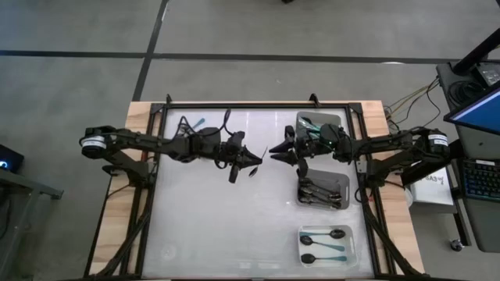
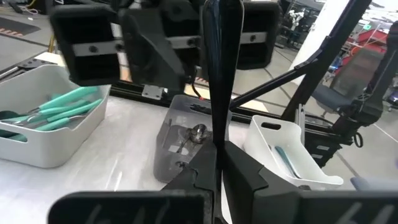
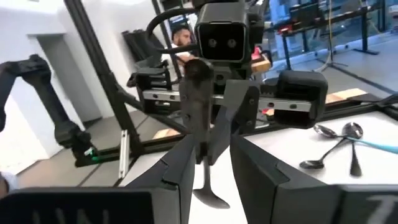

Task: Sort silverware by color (type)
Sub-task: Put the black spoon into the black bin

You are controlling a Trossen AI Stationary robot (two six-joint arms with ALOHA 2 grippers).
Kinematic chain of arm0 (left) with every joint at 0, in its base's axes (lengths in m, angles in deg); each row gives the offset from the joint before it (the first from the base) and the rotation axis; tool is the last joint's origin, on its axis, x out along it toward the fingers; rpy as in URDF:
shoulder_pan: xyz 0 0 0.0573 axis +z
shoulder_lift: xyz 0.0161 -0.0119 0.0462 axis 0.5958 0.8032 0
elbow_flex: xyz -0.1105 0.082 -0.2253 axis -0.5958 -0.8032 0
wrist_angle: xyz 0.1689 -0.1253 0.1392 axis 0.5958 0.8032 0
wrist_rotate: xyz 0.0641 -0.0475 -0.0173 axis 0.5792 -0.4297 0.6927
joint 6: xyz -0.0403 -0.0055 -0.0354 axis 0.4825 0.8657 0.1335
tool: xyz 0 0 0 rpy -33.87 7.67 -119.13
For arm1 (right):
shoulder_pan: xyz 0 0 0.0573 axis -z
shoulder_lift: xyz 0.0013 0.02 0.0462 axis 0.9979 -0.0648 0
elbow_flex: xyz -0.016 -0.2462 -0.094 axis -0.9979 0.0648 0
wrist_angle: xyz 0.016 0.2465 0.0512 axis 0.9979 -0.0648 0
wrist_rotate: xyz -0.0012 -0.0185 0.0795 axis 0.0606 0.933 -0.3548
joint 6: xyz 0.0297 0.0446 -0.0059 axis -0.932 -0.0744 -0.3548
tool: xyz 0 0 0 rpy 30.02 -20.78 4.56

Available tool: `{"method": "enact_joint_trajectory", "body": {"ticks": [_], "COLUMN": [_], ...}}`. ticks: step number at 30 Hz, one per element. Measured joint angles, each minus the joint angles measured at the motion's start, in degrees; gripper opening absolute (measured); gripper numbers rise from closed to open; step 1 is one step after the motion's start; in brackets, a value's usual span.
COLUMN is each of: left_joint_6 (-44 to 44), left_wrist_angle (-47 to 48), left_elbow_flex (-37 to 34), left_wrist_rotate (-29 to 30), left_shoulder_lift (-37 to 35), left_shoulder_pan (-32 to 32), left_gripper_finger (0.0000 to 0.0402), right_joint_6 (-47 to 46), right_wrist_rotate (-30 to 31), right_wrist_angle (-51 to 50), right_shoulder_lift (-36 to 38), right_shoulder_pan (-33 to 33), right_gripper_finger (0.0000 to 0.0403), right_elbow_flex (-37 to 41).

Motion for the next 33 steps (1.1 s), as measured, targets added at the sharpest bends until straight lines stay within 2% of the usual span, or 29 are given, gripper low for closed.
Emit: {"method": "enact_joint_trajectory", "body": {"ticks": [4, 11, 17, 24, 33], "left_joint_6": [0.0, 0.0, 0.0, 0.0, 0.0], "left_wrist_angle": [0.0, -0.1, -2.7, -5.9, -7.9], "left_elbow_flex": [0.0, 0.0, 0.0, 0.0, 0.0], "left_wrist_rotate": [0.0, 0.0, 0.0, 0.0, 0.0], "left_shoulder_lift": [0.0, 0.0, 0.0, 0.0, 0.9], "left_shoulder_pan": [-1.3, -2.9, -4.0, -5.6, -6.6], "left_gripper_finger": [0.0000, 0.0000, 0.0000, 0.0000, 0.0000], "right_joint_6": [-0.1, -2.2, 3.5, 11.5, 11.3], "right_wrist_rotate": [-0.9, -0.9, -2.6, -3.2, -3.2], "right_wrist_angle": [0.0, 0.0, 0.0, 0.4, -0.5], "right_shoulder_lift": [0.0, 0.0, 0.0, 0.0, -2.4], "right_shoulder_pan": [-0.1, -1.0, -2.9, -4.4, -4.4], "right_gripper_finger": [0.0105, 0.0163, 0.0201, 0.0206, 0.0206], "right_elbow_flex": [-0.1, -0.1, -0.1, -0.2, -6.0]}}
